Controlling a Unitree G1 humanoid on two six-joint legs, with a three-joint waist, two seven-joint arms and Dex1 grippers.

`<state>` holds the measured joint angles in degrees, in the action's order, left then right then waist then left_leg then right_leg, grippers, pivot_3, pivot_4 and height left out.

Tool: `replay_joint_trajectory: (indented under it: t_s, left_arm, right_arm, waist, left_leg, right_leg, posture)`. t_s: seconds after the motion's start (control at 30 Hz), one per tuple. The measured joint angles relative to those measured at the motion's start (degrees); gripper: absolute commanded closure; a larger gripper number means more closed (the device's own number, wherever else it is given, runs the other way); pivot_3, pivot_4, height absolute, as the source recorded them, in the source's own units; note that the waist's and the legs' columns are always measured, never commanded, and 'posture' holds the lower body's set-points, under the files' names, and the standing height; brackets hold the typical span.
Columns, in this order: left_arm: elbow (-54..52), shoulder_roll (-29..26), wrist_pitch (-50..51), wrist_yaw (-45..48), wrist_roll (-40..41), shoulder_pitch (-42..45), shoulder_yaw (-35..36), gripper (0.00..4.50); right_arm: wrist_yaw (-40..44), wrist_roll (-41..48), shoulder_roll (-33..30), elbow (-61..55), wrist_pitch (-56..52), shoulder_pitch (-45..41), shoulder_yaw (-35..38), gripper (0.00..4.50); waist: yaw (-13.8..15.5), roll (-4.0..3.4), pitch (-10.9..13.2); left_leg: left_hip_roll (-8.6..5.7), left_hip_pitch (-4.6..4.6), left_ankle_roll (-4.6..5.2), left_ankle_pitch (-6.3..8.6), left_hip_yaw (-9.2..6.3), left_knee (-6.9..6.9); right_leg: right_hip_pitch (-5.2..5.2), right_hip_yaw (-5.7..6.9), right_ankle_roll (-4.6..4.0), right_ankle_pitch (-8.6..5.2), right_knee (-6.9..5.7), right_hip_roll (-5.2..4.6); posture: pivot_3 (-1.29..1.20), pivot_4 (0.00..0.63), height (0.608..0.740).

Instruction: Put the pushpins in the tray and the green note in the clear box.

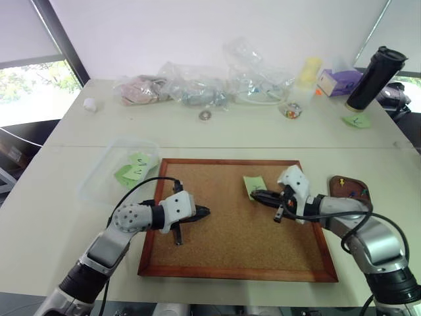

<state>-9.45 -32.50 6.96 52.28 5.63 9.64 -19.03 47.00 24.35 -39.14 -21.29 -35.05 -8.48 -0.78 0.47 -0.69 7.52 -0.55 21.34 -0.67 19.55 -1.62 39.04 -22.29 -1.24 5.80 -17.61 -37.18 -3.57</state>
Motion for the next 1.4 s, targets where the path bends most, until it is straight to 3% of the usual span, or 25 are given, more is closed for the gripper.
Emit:
replay_joint_trajectory:
  t_s: [0.3,0.47,0.5,0.57,0.6,0.63,0.77,0.8,1.0,1.37,1.4]
  left_arm:
    - [0.3,0.3,0.3,0.2,0.4,0.5,0.4,4.50]
    - [0.6,2.0,9.1,1.7,7.7,1.9,3.2,4.50]
    - [0.6,2.4,11.5,1.9,9.2,2.4,3.9,3.80]
    - [0.9,3.6,16.6,1.6,12.5,4.6,5.7,3.01]
    - [0.6,4.2,18.7,1.4,14.2,5.9,6.8,2.30]
    - [0.2,4.4,19.9,1.3,15.3,6.7,7.3,2.12]
    - [-0.7,7.6,26.7,-0.6,21.1,9.4,10.2,0.22]
    - [-0.7,9.6,29.7,-2.0,23.7,10.4,11.7,0.07]
    - [-0.4,15.2,42.5,-8.8,35.3,16.0,19.0,0.07]
    - [4.7,22.0,52.6,-17.6,43.8,18.1,23.5,0.07]
    - [5.0,22.2,52.8,-18.0,43.8,18.2,23.6,0.30]
  right_arm:
    - [0.2,2.5,-1.4,-5.7,-2.7,0.0,0.6,4.48]
    - [0.6,4.1,-2.6,-8.5,-4.1,-0.1,0.6,4.48]
    - [0.7,4.1,-2.8,-9.0,-4.2,-0.4,0.6,4.50]
    - [1.1,4.2,-3.2,-9.7,-4.3,-1.1,0.6,4.50]
    - [1.2,4.3,-3.3,-10.0,-4.3,-1.5,0.6,4.50]
    - [1.3,4.6,-3.3,-10.1,-4.3,-1.7,0.6,4.50]
    - [1.7,4.6,-4.5,-10.6,-4.3,-2.7,0.2,4.50]
    - [1.7,4.6,-4.7,-11.1,-4.3,-3.2,0.2,4.50]
    - [1.9,5.2,-5.0,-12.3,-4.4,-4.2,-0.1,4.50]
    - [2.5,4.5,-6.6,-13.0,-3.7,-6.3,-1.3,4.50]
    - [2.5,4.4,-6.7,-13.2,-3.7,-6.5,-1.5,4.50]
  waist:
    - [0.0,0.02,0.0]
    - [0.1,0.10,0.1]
    - [0.0,0.12,0.1]
    - [0.0,0.34,0.3]
    - [0.0,0.46,0.4]
    - [0.0,0.52,0.4]
    - [0.0,0.57,0.5]
    - [0.0,0.60,0.5]
    - [-0.2,0.68,0.5]
    - [-0.1,0.71,0.5]
    - [-0.1,0.71,0.5]
  left_leg:
    - [0.00,0.00,0.00,0.00,-0.01,0.00]
    - [0.00,0.03,0.00,0.00,-0.02,0.03]
    - [0.00,0.05,0.00,0.00,-0.02,0.04]
    - [0.00,0.09,0.00,-0.01,-0.04,0.06]
    - [0.00,0.10,-0.01,-0.01,-0.05,0.06]
    - [0.00,0.11,-0.01,-0.01,-0.06,0.06]
    - [-0.01,0.18,-0.27,-0.15,-0.05,0.06]
    - [-0.01,0.18,-0.28,-0.16,-0.05,0.06]
    - [-0.01,0.16,-0.31,-0.17,-0.06,0.06]
    - [-0.01,0.16,-0.44,-0.25,-0.08,0.07]
    - [-0.01,0.17,-0.45,-0.25,-0.08,0.07]
  right_leg:
    - [0.00,0.00,0.00,0.00,0.00,0.00]
    - [-0.02,0.01,0.00,0.00,0.00,0.00]
    - [-0.03,0.01,0.00,0.00,-0.01,0.00]
    - [-0.08,0.04,0.00,0.00,-0.02,0.02]
    - [-0.09,0.05,0.00,0.00,-0.03,0.02]
    - [-0.09,0.05,0.00,0.00,-0.03,0.02]
    - [-0.17,0.05,0.00,0.00,-0.02,0.01]
    - [-0.17,0.06,0.00,0.00,-0.02,0.01]
    - [-0.16,0.07,0.01,0.00,-0.03,0.02]
    - [-0.17,0.08,0.01,0.01,-0.03,0.03]
    - [-0.17,0.07,0.01,0.01,-0.03,0.03]
  posture:
    - [0.00,0.150,0.740]
    - [0.00,0.150,0.740]
    - [0.00,0.150,0.740]
    - [0.00,0.150,0.740]
    - [0.00,0.150,0.740]
    - [0.00,0.150,0.740]
    - [0.00,0.150,0.740]
    - [0.00,0.150,0.740]
    - [0.00,0.150,0.740]
    - [0.00,0.150,0.740]
    - [0.00,0.150,0.740]
